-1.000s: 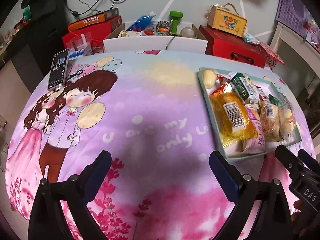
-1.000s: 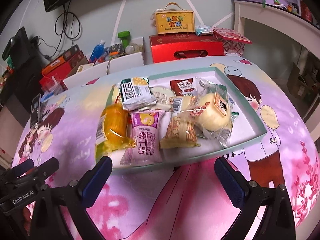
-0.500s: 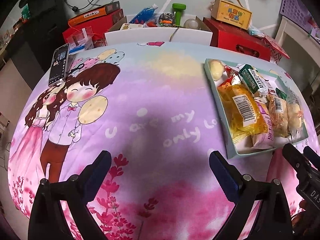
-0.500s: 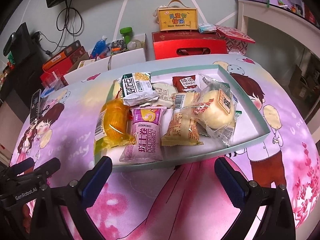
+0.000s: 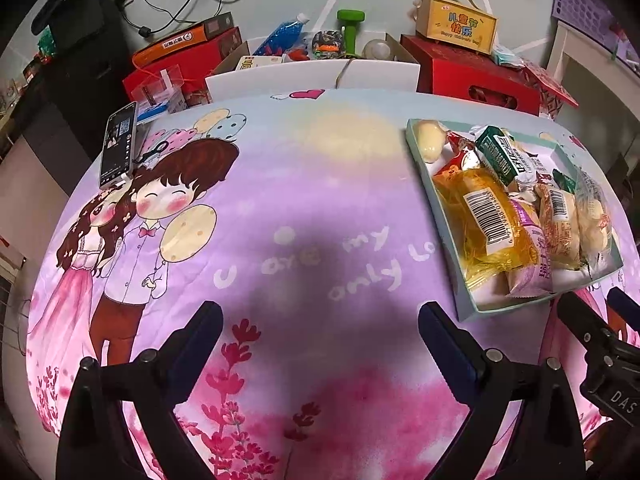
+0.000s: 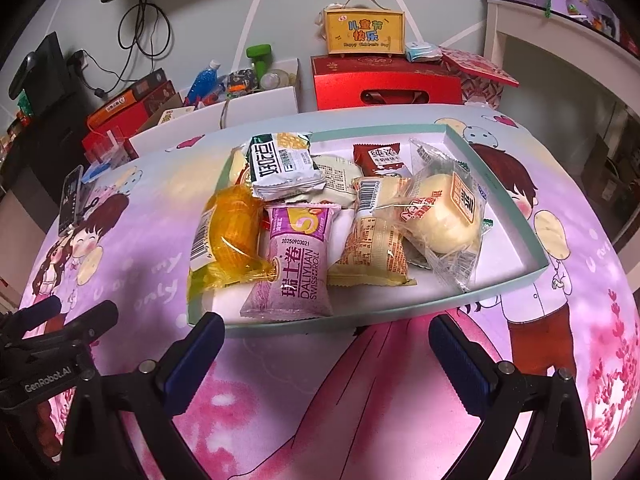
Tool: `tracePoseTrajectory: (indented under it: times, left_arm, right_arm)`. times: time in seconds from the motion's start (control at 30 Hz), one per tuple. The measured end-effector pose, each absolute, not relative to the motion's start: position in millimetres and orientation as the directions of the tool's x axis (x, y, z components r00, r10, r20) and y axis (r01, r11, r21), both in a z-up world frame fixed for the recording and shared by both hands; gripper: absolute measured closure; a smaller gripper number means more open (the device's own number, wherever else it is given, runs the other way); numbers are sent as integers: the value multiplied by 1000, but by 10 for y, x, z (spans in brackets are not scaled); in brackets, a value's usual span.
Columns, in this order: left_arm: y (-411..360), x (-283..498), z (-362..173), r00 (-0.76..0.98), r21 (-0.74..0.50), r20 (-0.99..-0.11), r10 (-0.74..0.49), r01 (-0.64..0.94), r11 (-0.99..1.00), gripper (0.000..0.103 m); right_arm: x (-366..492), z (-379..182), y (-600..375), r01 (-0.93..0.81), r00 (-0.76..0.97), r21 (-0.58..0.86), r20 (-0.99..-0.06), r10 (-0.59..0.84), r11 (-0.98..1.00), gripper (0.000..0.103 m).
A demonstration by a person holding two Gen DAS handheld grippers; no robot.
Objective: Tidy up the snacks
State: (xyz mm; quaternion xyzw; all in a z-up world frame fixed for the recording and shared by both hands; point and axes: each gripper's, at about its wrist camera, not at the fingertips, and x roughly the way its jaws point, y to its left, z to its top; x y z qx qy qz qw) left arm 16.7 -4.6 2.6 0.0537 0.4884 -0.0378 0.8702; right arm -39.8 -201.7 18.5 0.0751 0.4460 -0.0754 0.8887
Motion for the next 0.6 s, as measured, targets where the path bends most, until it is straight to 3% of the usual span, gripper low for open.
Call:
tracePoseTrajectory:
  times: [0.6]
  left_arm:
    - [-2,191,4,503,47,-864,-8,98,994,5]
  right_arm:
    - [-392,171,-2004,203,585,54,-808,-76,978,0]
